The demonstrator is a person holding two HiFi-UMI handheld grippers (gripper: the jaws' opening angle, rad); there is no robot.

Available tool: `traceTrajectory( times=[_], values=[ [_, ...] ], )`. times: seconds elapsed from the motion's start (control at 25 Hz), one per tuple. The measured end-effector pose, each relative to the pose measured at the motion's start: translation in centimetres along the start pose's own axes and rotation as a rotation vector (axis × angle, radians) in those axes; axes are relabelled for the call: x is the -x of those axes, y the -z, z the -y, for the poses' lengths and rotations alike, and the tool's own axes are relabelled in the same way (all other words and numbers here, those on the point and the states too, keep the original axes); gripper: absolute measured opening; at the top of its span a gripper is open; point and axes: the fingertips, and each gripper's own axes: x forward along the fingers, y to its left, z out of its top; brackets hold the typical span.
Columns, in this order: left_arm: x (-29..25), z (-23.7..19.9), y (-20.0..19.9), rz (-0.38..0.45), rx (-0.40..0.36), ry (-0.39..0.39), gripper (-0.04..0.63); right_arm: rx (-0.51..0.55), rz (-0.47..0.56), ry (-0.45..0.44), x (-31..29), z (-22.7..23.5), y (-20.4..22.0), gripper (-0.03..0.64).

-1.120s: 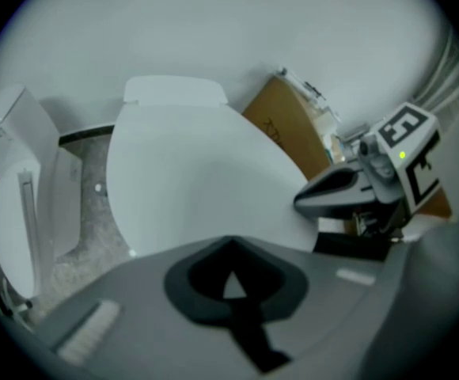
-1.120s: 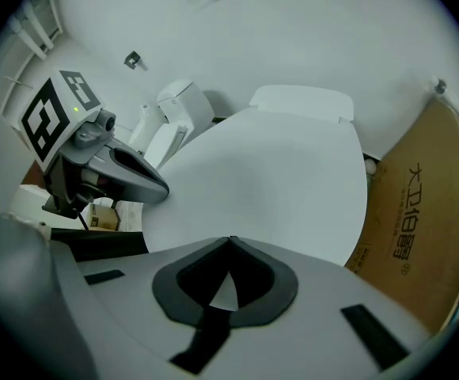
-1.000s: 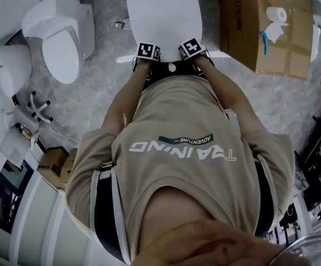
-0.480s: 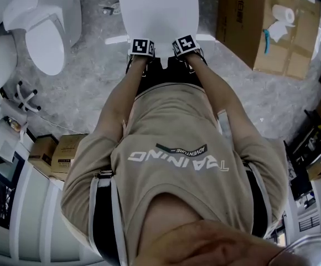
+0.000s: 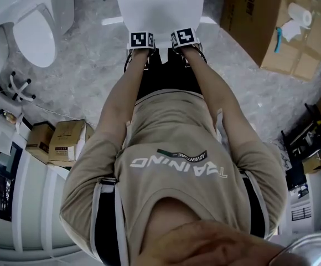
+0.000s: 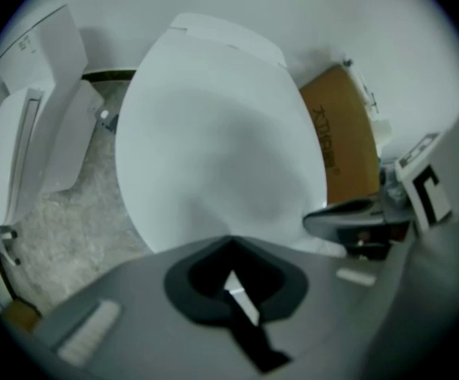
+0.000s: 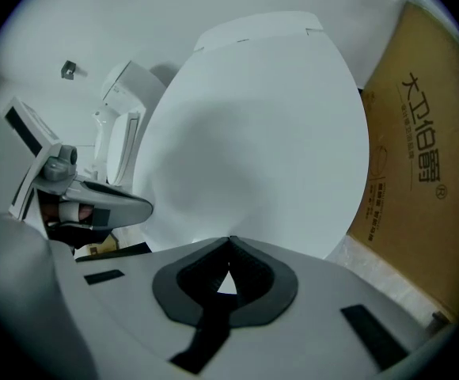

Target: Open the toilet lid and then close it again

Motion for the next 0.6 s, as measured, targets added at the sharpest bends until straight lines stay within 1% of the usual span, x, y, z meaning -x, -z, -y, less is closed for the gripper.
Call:
traceTrajectory(
  times=[0.12, 0.2, 0.28, 0.32, 0.4, 0.48, 0.6],
  values=[
    [-1.2, -0.3, 1.2, -0.045, -0.035, -0.020, 0.003, -0.018, 0.006, 0.004, -1.5, 0.4, 0.0, 0.011],
    [-2.0, -0.4, 2.2, -0.096, -0.042, -0.020, 0.003, -0.035, 0.017, 0.001, -2.3, 0.8, -0.1, 0.011],
    [-2.7, -0.6, 2.8, -0.114, -0.036, -0.012, 0.003, -0.053, 0.032, 0.003, -3.1, 1.2, 0.1, 0.012],
    [-3.0, -1.0, 2.9, -0.108, -0.035, -0.013, 0.003, -0.064, 0.039, 0.005, -3.4, 1.3, 0.2, 0.012],
    [-3.5, -2.4, 1.8, -0.055, -0.046, -0.035, 0.003, -0.081, 0.055, 0.005, -4.1, 1.4, 0.3, 0.012],
    [-3.9, -3.3, 0.7, -0.010, -0.029, -0.041, 0.003, -0.082, 0.070, -0.003, -4.7, 1.6, 0.1, 0.012],
    [-4.6, -3.2, 0.0, 0.010, -0.004, -0.030, 0.003, -0.083, 0.081, -0.014, -5.5, 2.0, 0.0, 0.012]
  ],
)
